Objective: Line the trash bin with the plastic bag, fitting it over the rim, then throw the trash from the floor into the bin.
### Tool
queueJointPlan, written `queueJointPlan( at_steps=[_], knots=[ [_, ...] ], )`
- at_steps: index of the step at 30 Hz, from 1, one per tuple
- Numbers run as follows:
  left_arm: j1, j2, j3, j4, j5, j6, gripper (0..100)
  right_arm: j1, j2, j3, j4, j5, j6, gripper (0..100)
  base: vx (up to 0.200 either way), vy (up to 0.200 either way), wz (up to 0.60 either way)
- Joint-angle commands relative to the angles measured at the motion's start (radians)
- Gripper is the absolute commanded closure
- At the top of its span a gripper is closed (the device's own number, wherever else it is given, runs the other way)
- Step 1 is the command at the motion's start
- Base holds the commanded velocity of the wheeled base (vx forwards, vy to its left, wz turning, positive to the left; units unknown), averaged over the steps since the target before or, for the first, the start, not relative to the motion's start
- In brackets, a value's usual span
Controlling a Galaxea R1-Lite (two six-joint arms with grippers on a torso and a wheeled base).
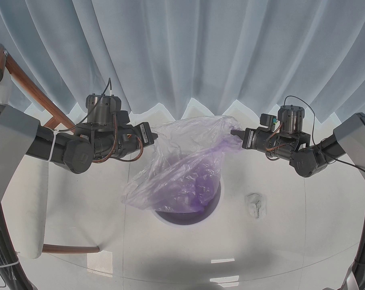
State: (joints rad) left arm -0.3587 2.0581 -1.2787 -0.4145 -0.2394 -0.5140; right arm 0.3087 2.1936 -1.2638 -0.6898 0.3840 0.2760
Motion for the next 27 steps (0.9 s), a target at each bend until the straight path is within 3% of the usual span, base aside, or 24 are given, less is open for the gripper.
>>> queueJointPlan(
  at_steps=[1, 13, 27],
  knots=[
    [0.041, 0.116, -0.080, 0.000, 0.002, -0.011, 100, -0.003, 0.121, -0.094, 0.012, 0.003, -0.031, 100, 0.000, 0.000, 0.00],
    [0.099, 0.191, -0.059, -0.001, 0.005, -0.035, 100, -0.003, 0.219, -0.115, 0.012, 0.026, -0.095, 100, 0.000, 0.000, 0.00],
    [0.098, 0.234, 0.009, -0.012, 0.023, -0.052, 100, -0.010, 0.275, -0.129, 0.006, 0.036, -0.119, 100, 0.000, 0.000, 0.00]
  ],
)
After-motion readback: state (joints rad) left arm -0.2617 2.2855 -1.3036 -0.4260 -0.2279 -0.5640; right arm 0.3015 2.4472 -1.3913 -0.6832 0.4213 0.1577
